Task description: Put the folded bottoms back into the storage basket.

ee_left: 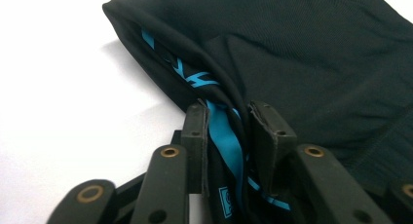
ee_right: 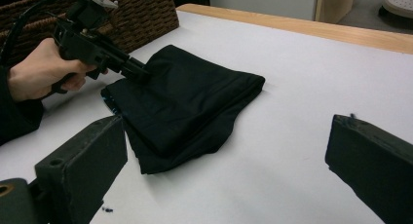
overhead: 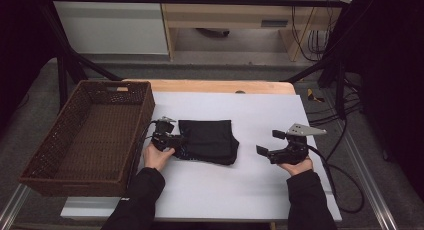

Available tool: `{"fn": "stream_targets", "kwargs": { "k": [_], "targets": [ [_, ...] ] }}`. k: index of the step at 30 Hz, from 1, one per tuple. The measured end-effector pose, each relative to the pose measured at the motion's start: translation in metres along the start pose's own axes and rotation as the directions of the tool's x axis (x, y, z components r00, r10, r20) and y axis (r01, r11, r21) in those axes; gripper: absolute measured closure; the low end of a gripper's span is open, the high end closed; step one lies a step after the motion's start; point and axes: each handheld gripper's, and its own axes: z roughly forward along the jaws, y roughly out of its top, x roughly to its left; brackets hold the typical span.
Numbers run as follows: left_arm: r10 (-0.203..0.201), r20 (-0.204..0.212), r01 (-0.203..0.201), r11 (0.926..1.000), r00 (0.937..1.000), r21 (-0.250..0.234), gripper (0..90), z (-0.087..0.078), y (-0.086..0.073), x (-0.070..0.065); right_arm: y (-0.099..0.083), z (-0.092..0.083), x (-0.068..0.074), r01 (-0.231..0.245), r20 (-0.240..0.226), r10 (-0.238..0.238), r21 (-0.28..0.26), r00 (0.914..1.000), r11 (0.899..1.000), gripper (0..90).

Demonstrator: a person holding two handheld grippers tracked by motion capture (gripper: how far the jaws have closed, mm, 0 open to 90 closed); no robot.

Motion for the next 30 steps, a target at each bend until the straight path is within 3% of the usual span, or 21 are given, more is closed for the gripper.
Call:
{"fn": "stream_targets", "kwargs": {
  "k": [4,8,20,30],
  "targets": [
    [0.000,0.016,0.000,1.0000,0.9999,0.001,71.8,0.000,0.000,0.002,0.000,0.000,0.000,0.000,0.000,0.000,0.000,1.0000,1.000,1.9],
    [0.020,0.003,-0.020,0.9998,0.9998,0.004,73.0,0.000,0.000,0.000,0.000,0.000,0.000,0.001,0.001,-0.001,0.000,1.0000,1.000,1.9],
    [0.022,0.012,-0.022,0.9997,0.9997,0.007,80.6,-0.001,0.001,-0.001,0.000,0.000,0.000,-0.002,0.000,0.002,0.003,1.0000,1.000,1.9],
    [0.014,0.030,-0.013,0.9997,0.9994,-0.022,81.6,-0.010,0.007,-0.006,0.000,0.000,-0.001,-0.005,0.000,0.005,0.002,1.0000,1.000,1.9]
  ]
}}
